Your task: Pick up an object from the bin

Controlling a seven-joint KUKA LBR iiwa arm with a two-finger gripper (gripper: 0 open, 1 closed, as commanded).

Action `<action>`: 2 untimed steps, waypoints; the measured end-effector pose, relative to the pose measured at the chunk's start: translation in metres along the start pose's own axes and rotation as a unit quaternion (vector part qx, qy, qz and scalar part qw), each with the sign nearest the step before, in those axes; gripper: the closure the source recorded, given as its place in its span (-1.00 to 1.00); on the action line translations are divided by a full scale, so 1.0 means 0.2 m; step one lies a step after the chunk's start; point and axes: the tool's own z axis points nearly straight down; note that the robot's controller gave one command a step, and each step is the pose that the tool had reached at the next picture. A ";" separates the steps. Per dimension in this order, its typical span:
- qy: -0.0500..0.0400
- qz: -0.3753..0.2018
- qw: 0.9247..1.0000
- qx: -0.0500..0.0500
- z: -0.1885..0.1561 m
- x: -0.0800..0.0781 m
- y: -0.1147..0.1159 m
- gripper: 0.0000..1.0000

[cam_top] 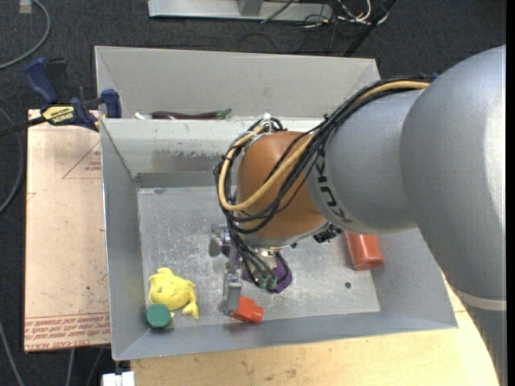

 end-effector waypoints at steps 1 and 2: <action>0.005 -0.064 0.998 0.000 -0.09 -0.04 -0.04 -1.00; -0.005 -0.174 0.985 0.000 -0.21 -0.12 -0.14 -1.00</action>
Offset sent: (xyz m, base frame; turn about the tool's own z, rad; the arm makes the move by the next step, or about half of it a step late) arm 0.0354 -0.0580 0.0300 -0.0772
